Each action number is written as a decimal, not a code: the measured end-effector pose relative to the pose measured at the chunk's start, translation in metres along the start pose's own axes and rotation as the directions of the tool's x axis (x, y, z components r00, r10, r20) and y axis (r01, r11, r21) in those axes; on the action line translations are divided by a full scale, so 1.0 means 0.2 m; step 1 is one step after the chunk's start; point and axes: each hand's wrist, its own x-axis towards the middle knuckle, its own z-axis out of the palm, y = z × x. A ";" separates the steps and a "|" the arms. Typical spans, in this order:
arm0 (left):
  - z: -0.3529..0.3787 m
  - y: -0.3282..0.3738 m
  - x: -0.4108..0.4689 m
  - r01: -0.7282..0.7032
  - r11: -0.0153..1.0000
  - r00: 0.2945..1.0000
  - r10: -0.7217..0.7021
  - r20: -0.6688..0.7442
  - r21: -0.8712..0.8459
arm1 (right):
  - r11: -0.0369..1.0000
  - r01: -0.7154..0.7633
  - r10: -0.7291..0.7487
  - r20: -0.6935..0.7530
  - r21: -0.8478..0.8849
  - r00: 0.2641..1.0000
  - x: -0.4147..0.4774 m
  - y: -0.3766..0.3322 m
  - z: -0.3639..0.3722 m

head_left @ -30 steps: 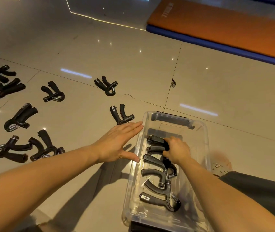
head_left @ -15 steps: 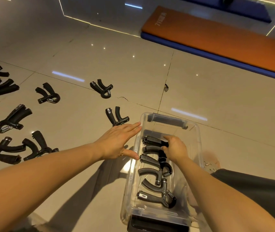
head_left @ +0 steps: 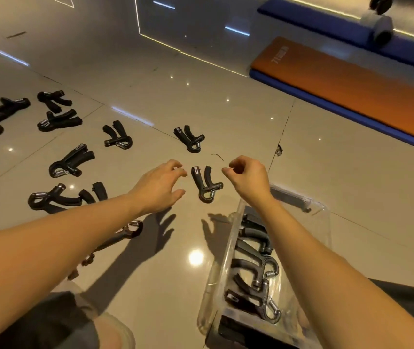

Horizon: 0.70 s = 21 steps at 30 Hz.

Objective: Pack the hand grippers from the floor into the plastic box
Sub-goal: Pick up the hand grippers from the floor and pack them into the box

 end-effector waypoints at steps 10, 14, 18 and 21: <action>0.14 -0.68 -0.48 0.378 0.926 0.904 -0.368 0.219 -0.003 | 0.983 -0.087 0.152 0.459 -0.159 0.875 0.12 0.02 0.75; 0.27 -0.77 -0.53 0.404 0.911 0.868 -0.409 0.280 0.081 | 0.899 0.017 0.172 0.391 -0.437 0.904 0.22 0.14 0.83; 0.43 -0.80 -0.54 0.347 0.919 0.871 -0.389 0.301 0.185 | 0.822 0.008 0.211 0.318 -0.570 0.924 0.33 0.24 0.86; 0.48 -0.81 -0.53 0.317 0.920 0.890 -0.373 0.264 0.230 | 0.807 -0.019 0.230 0.285 -0.590 0.931 0.35 0.27 0.90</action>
